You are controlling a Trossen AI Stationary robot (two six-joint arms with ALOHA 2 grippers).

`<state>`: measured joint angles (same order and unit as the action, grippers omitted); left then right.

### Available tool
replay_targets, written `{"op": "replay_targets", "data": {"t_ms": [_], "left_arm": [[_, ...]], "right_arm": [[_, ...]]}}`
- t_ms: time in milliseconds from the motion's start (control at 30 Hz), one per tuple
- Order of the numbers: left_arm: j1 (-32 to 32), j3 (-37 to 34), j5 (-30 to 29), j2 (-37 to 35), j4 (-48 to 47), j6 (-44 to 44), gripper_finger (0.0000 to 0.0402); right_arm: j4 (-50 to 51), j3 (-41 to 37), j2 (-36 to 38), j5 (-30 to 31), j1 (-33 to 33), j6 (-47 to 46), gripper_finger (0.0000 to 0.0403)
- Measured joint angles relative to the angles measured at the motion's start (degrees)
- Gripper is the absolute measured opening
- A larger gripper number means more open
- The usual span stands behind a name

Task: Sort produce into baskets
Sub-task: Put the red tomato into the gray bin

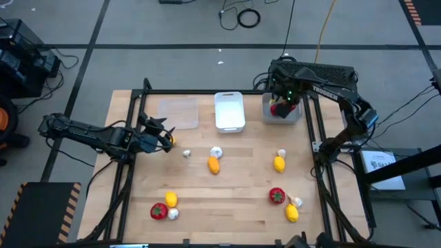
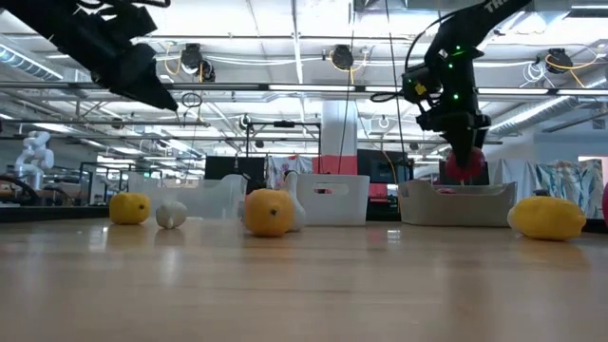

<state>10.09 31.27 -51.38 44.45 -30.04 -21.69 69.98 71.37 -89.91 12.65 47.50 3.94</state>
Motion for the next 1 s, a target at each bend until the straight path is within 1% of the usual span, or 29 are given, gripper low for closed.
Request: {"op": "replay_targets", "data": {"t_ms": [100,200,333,433,467,533,700,767,833,933,967,1000], "left_arm": [[0.0,0.0,-2.2,0.0,-0.4,0.1,0.0256],[0.0,0.0,-4.7,0.1,-3.4,-0.3,0.0256],[0.0,0.0,-4.6,0.1,-5.1,-0.4,0.0256],[1.0,-0.1,-0.7,0.1,-3.7,1.6,0.0256],[1.6,-0.4,0.7,0.1,-2.3,3.5,0.0256],[2.9,-2.0,1.6,-0.2,2.1,7.5,0.0256],[5.1,-8.4,0.4,-4.4,18.0,19.5,0.0256],[4.7,-9.7,0.0,-6.8,18.9,21.1,0.0256],[4.0,-10.5,-3.1,-8.7,18.6,22.4,0.0256],[2.8,-11.1,-11.8,-9.8,18.4,22.2,0.0256],[2.5,-11.1,-14.0,-9.8,18.6,22.2,0.0256],[2.2,-11.1,-15.0,-9.8,18.6,22.2,0.0256]], "right_arm": [[0.6,0.0,0.0,2.4,0.1,0.3,0.0304],[0.5,0.0,0.0,2.4,0.2,1.6,0.0304],[0.3,0.0,0.0,2.3,0.6,2.3,0.0318],[0.1,0.0,-0.1,2.5,1.2,2.2,0.0342],[0.1,0.0,-0.1,2.5,1.5,2.2,0.035],[0.1,0.0,-0.1,2.5,1.8,2.2,0.0363],[0.3,0.0,-0.1,2.5,1.9,2.7,0.038],[0.6,0.0,-0.1,2.5,1.9,2.7,0.0381],[0.6,0.1,-0.1,2.5,1.9,2.7,0.0381],[2.0,1.3,-0.1,2.5,1.9,1.9,0.038],[2.5,2.1,-0.1,2.4,1.9,0.8,0.038],[2.8,2.8,-0.1,2.3,1.8,-0.7,0.038]]}}
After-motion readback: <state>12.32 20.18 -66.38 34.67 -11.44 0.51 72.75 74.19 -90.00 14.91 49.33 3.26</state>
